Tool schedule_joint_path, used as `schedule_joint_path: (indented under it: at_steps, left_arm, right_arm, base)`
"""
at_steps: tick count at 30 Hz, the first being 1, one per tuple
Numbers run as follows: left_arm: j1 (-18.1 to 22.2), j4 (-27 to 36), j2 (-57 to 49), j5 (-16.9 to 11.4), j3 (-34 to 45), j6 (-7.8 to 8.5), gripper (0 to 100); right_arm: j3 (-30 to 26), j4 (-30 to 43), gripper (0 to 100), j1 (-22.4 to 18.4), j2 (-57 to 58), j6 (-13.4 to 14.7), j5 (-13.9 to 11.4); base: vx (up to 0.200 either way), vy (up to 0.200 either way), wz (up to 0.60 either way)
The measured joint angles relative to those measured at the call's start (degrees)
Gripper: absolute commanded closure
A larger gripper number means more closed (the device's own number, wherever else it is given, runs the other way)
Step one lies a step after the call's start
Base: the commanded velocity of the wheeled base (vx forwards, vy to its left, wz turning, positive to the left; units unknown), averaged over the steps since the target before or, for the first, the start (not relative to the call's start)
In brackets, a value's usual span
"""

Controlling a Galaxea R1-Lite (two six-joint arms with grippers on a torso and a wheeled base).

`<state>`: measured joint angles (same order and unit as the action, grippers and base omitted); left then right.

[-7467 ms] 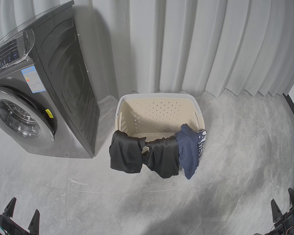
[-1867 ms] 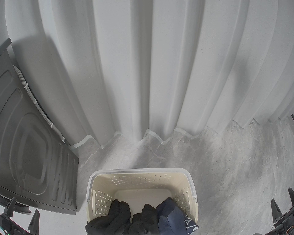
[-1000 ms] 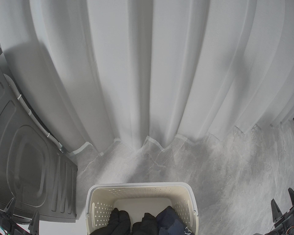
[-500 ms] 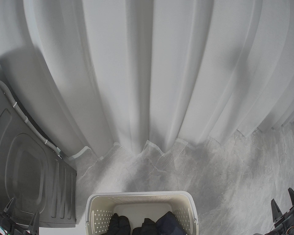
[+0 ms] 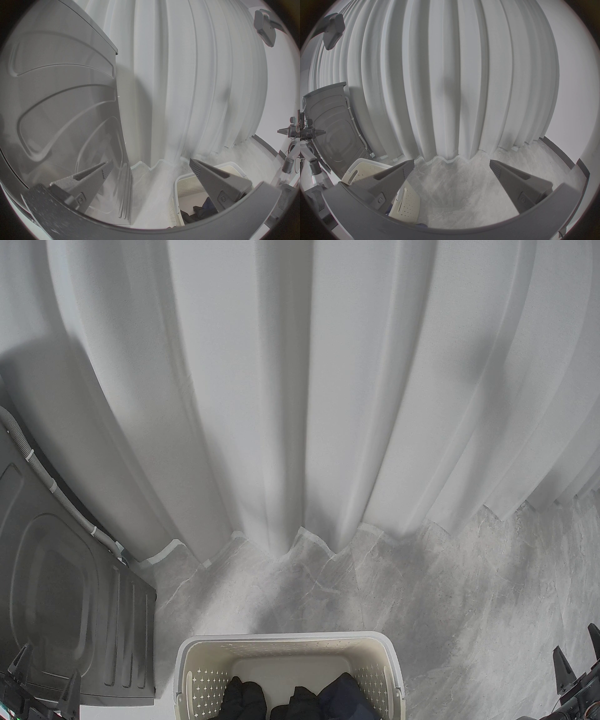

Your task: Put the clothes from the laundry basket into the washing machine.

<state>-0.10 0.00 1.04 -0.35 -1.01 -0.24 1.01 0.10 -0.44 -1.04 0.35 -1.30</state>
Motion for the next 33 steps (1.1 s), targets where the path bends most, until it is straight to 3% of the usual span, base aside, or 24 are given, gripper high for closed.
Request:
schedule_joint_path:
  at_steps: [14,33]
  left_arm:
    - [0.02,0.0,0.0,0.0,0.0,-0.13,0]
    - [0.0,0.0,0.0,0.0,0.0,-0.13,0]
  right_arm:
    - [0.0,0.0,0,0.11,0.0,0.0,0.07]
    - [0.0,0.0,0,0.09,0.0,0.0,0.02]
  base:
    - [0.0,0.0,0.0]
    - [-0.2,0.0,0.0]
